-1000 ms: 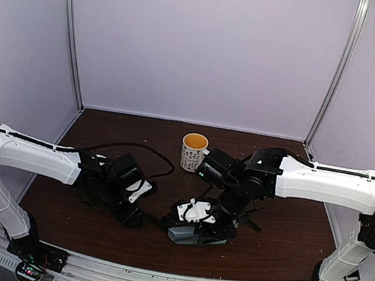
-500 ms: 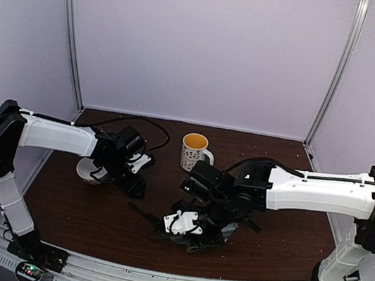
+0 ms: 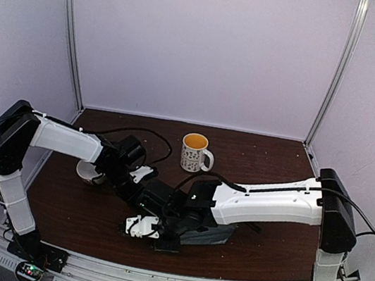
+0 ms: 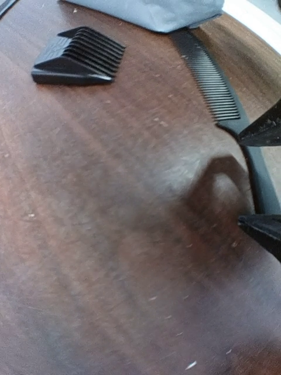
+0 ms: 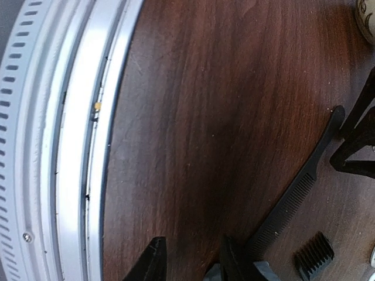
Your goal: Sort the hair-cutting tools
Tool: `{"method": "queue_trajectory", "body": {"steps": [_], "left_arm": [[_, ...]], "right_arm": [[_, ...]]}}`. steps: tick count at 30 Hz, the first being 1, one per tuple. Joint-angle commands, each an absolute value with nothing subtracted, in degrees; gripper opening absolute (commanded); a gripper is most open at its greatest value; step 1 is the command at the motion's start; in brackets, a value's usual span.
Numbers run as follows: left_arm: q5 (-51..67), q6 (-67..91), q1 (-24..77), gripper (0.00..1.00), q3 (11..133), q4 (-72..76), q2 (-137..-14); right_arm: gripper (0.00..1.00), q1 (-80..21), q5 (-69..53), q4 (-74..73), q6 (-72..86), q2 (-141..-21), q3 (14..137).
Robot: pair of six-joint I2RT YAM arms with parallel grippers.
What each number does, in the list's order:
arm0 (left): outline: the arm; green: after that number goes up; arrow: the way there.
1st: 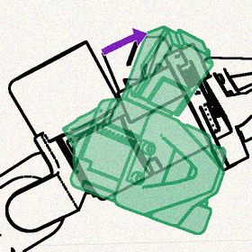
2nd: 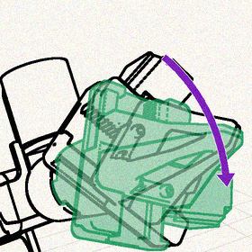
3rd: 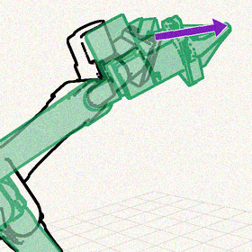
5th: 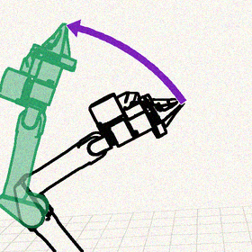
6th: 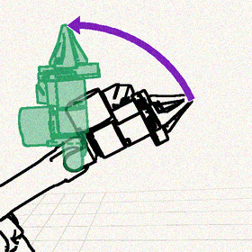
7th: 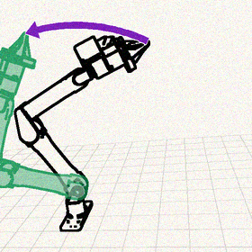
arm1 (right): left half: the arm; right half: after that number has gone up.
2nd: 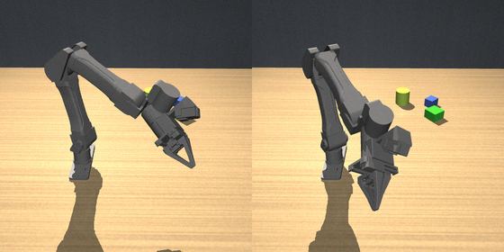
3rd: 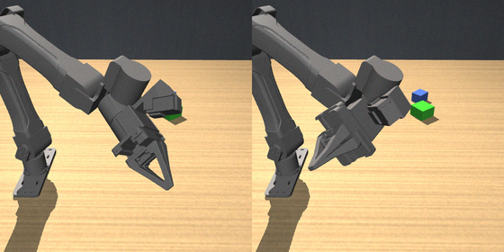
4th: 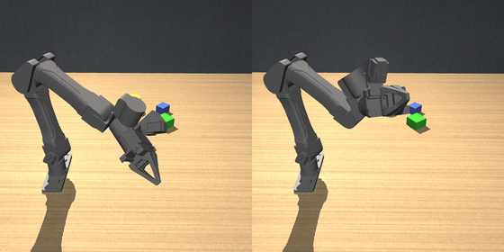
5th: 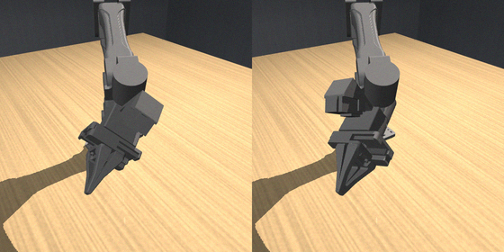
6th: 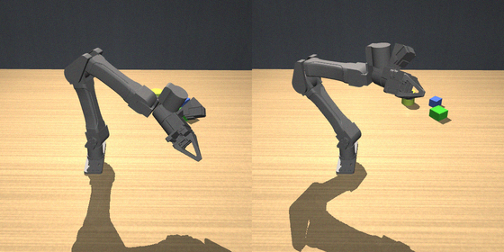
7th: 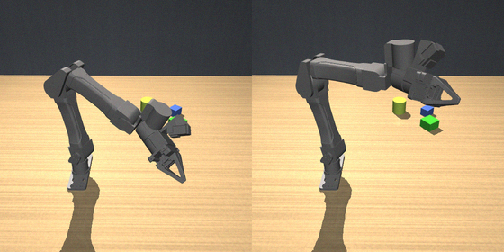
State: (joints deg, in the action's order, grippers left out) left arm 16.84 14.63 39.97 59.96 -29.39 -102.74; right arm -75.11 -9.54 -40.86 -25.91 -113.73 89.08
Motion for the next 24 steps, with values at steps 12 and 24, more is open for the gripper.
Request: {"method": "queue_trajectory", "body": {"steps": [12,24], "left_arm": [[19.33,23.04,44.14,0.39,44.88,-26.28,-93.15],[18.09,28.47,47.26,0.35,37.54,-24.74,-86.98]], "right_arm": [[0.39,-74.73,4.32,-33.28,-26.33,-118.34,87.4],[0.38,-72.9,2.85,-32.09,-29.27,-121.98,88.72]]}}
